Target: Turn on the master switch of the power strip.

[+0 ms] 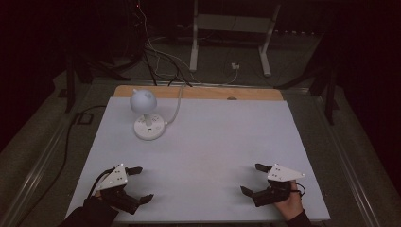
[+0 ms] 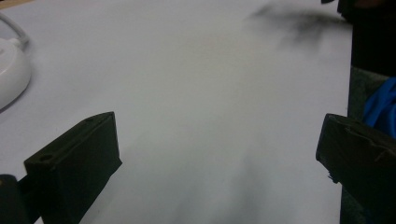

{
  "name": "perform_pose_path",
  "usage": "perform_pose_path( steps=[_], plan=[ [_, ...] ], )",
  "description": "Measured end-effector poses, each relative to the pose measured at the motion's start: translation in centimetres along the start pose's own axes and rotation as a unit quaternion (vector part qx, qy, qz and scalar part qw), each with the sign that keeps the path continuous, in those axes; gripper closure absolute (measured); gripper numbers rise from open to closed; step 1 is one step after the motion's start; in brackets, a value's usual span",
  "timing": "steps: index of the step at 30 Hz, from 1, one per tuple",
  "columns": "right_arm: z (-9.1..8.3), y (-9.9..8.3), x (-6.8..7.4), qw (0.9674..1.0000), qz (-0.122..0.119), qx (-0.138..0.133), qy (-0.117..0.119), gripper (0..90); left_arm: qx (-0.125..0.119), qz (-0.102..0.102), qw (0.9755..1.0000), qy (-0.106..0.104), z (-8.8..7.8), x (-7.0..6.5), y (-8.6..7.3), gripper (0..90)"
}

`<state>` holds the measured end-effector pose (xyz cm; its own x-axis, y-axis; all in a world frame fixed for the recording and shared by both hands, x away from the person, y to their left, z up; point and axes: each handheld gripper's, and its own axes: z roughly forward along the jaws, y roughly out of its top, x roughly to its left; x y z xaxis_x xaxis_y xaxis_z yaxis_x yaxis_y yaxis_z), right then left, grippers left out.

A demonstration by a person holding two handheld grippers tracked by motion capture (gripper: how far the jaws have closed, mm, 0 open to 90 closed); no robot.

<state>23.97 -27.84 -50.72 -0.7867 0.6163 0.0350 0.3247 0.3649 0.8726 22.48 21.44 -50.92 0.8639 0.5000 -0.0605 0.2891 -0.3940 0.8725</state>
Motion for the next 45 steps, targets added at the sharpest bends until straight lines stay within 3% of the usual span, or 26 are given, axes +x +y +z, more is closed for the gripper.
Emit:
perform_pose_path(
  steps=[9, 12, 23, 34, 45],
  plan=[
    [0.1, 0.1, 0.3, 0.9999, -0.013, 0.000, -0.006, 0.0, 0.004, 0.007, 1.0000, 0.001, 0.1, -0.2, 0.0, 0.2],
    [0.1, 0.1, 0.3, 0.9999, -0.011, 0.005, 0.001, 0.0, 0.006, 0.012, 0.9999, 0.003, 0.2, -0.2, 0.0, 0.2],
    [0.1, 0.3, 0.4, 0.9999, -0.013, 0.006, 0.004, 0.0, 0.022, 0.016, 0.9996, -0.013, 0.6, -0.5, 0.0, 0.2],
    [0.1, 0.5, 0.4, 0.9999, -0.011, 0.000, 0.004, 0.0, 0.018, 0.026, 0.9986, -0.042, 0.7, -0.9, 0.5, 0.9],
    [0.2, 0.7, 0.6, 0.9999, -0.016, -0.002, 0.006, 0.0, 0.029, 0.035, 0.9977, -0.050, 0.9, -1.4, 1.3, 0.3]
  ],
)
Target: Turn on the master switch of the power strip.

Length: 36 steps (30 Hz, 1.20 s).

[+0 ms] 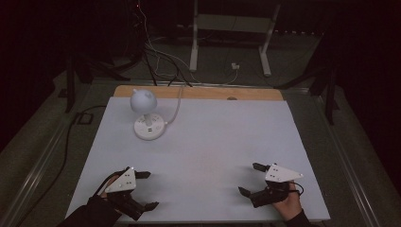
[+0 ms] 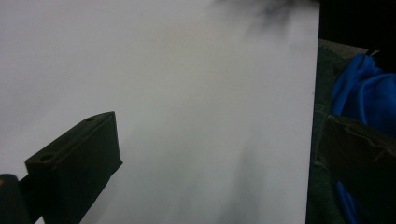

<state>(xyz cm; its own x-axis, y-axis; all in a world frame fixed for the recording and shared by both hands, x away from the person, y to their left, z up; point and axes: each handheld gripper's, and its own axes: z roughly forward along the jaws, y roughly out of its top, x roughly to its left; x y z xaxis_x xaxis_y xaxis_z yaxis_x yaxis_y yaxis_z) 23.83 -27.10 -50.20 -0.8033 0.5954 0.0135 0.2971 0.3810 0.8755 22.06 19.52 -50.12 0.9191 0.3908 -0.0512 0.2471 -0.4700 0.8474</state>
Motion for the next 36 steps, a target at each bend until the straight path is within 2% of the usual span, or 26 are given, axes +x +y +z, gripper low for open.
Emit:
perform_pose_path(
  steps=[10, 16, 27, 36],
  plan=[
    [-0.1, 0.1, 0.0, 1.0000, 0.001, -0.004, -0.003, 0.0, -0.006, 0.001, 1.0000, -0.002, -0.2, 0.1, 1.2, 0.3],
    [-0.2, 0.1, 0.0, 1.0000, 0.002, -0.004, -0.003, 0.0, -0.016, -0.011, 0.9998, 0.007, -0.5, 0.5, 1.9, 0.3],
    [-0.2, 0.1, 0.1, 1.0000, 0.002, -0.004, -0.004, 0.0, -0.027, -0.012, 0.9993, 0.024, -0.6, 1.3, 3.0, 0.3],
    [-0.2, 0.0, 0.1, 1.0000, 0.001, -0.003, -0.004, 0.0, -0.034, -0.013, 0.9980, 0.052, -0.6, 2.1, 3.9, 0.3]
  ],
)
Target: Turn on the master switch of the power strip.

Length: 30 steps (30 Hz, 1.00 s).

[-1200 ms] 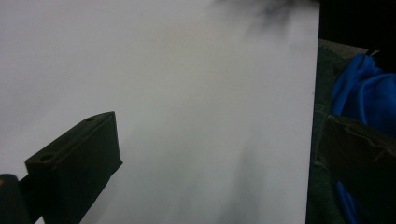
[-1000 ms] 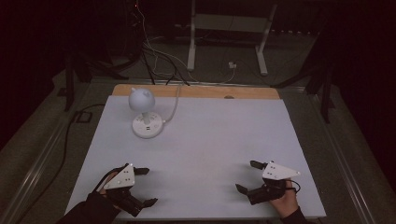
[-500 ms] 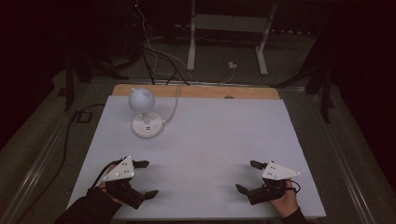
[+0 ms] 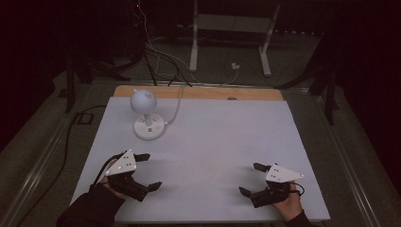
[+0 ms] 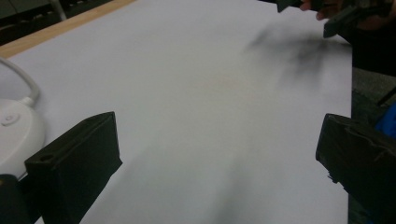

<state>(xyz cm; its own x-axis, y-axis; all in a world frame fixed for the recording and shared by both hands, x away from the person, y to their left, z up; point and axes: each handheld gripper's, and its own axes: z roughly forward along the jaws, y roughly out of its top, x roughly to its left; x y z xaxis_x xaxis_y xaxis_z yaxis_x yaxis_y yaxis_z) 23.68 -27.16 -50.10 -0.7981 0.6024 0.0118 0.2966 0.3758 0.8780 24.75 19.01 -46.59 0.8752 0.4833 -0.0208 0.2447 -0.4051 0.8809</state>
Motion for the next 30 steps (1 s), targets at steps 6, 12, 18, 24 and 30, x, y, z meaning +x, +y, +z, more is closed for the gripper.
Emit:
perform_pose_path(
  steps=[6, 12, 18, 24, 30],
  plan=[
    [0.0, 0.0, 0.0, 1.0000, 0.002, 0.000, 0.000, 0.0, -0.006, -0.013, 0.9997, 0.018, 0.1, 0.6, 0.6, 0.3],
    [0.0, 0.0, 0.0, 1.0000, 0.000, -0.001, 0.000, 0.0, -0.007, -0.019, 0.9983, 0.055, 0.2, 1.2, 1.4, 0.3],
    [0.0, 0.0, 0.0, 1.0000, -0.001, 0.000, 0.002, 0.0, -0.015, -0.026, 0.9969, 0.072, 0.5, 1.7, 1.8, 0.3],
    [0.0, 0.0, 0.0, 1.0000, 0.001, 0.000, 0.003, 0.0, -0.022, -0.031, 0.9943, 0.099, 1.0, 2.1, 2.4, 0.4],
    [0.0, 0.0, 0.0, 1.0000, 0.002, 0.000, 0.003, 0.0, -0.027, -0.037, 0.9917, 0.120, 1.5, 2.6, 3.0, 0.4]
  ],
)
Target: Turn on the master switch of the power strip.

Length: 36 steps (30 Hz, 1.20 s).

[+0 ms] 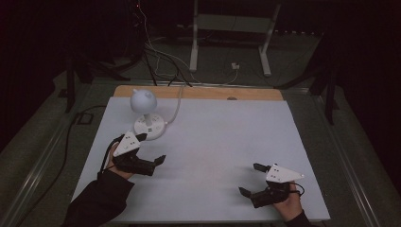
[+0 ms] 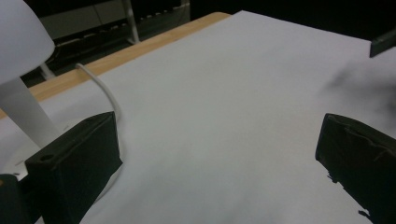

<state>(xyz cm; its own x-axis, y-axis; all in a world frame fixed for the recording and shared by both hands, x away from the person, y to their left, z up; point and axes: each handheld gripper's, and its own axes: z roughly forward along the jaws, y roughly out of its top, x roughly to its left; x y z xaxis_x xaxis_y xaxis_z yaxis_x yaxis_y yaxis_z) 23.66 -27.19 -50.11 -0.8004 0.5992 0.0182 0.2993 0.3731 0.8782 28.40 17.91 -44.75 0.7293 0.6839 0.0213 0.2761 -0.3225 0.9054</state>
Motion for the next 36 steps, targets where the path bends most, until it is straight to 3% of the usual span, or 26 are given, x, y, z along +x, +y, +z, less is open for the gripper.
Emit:
perform_pose_path(
  steps=[7, 17, 21, 31, 36],
  plan=[
    [0.0, 0.0, 0.0, 1.0000, 0.001, -0.001, 0.000, 0.0, -0.008, -0.007, 0.9997, 0.021, 0.8, 0.3, 0.6, 0.4],
    [0.0, 0.0, 0.0, 1.0000, 0.002, -0.002, 0.002, 0.0, 0.000, -0.009, 0.9995, 0.030, 2.1, 0.7, 0.9, 0.4],
    [0.0, 0.0, 0.0, 1.0000, 0.003, -0.003, 0.003, 0.0, -0.009, -0.019, 0.9994, 0.029, 2.6, 1.0, 1.1, 0.3],
    [0.0, 0.0, -0.1, 1.0000, 0.005, -0.005, 0.004, 0.0, -0.011, -0.012, 0.9986, 0.050, 4.0, 1.6, 1.2, 0.3],
    [0.0, 0.0, -0.1, 1.0000, 0.007, -0.004, 0.005, 0.0, -0.002, -0.042, 0.9972, 0.061, 4.6, 2.2, 1.0, 0.3]
  ],
)
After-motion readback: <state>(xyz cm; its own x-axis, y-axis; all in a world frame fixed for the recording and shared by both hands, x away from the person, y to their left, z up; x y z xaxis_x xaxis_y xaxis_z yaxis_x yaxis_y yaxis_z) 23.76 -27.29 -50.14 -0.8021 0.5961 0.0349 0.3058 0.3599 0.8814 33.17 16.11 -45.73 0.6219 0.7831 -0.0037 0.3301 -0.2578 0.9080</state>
